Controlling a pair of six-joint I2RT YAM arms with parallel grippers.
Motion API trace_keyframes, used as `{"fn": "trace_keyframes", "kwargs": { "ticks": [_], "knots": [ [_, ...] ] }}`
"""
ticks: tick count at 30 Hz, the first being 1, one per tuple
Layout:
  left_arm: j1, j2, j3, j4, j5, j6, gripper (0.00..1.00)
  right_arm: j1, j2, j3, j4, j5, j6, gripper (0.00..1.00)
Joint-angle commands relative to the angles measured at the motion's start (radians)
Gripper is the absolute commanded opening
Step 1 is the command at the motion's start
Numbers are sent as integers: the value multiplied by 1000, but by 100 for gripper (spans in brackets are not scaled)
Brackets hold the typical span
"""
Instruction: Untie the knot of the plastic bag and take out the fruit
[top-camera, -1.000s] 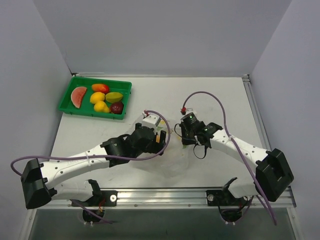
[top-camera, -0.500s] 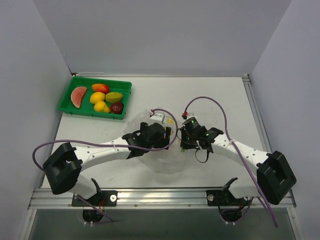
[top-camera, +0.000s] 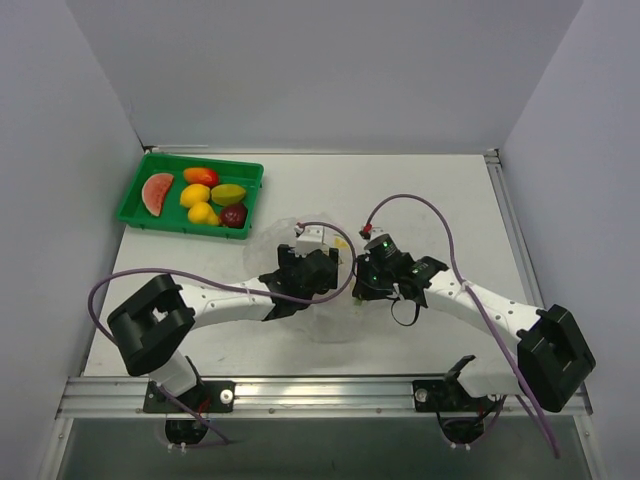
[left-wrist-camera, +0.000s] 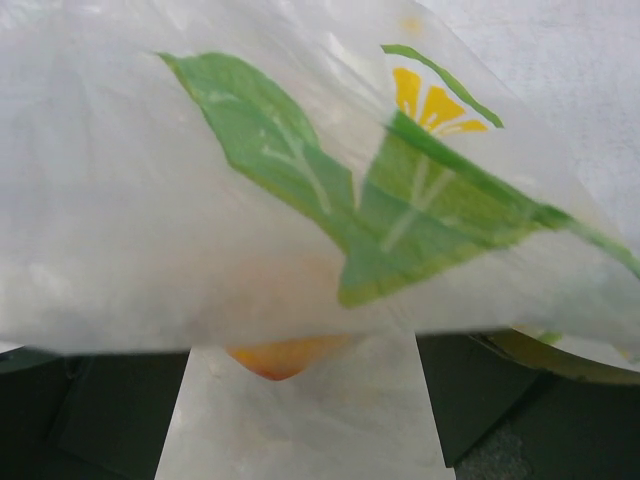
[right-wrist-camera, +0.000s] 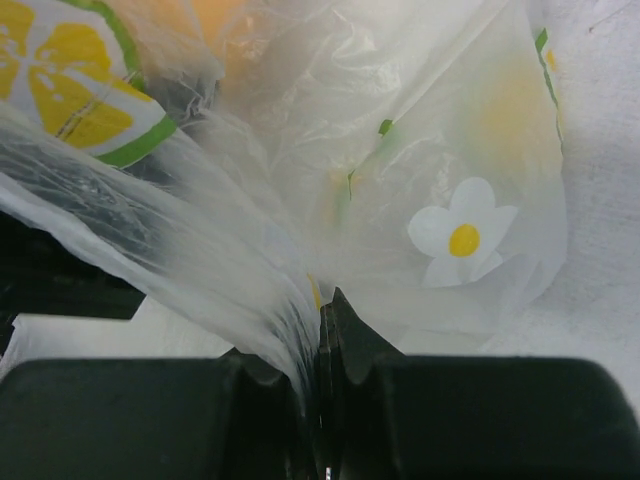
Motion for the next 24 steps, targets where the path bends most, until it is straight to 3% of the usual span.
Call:
{"fn": "trace_keyframes", "kwargs": {
  "ticks": [1,10,13,15,17,18,23,24],
  "knots": [
    [6,26,-13,122,-100,-3,97,15,-13,6,6,-25,10,0],
    [26,146,32,142,-97,14,94,33,-3,9,9,-28,11,0],
    [24,140,38,122,-94,12,79,33,-9,6,7,-9,5,0],
    [21,102,21,116,-77,18,63,33,-14,2,6,8,-1,0],
    [19,39,6,112,-58,29,56,29,-20,0,3,26,-4,0],
    [19,16,-4,108,-30,41,47,23,-23,2,1,32,-5,0],
    [16,-168,-45,52,125,83,40,-20,-51,0,-16,69,-10,0],
    [16,-190,-51,52,231,115,40,-48,-54,2,-16,69,-10,0]
  ]
}}
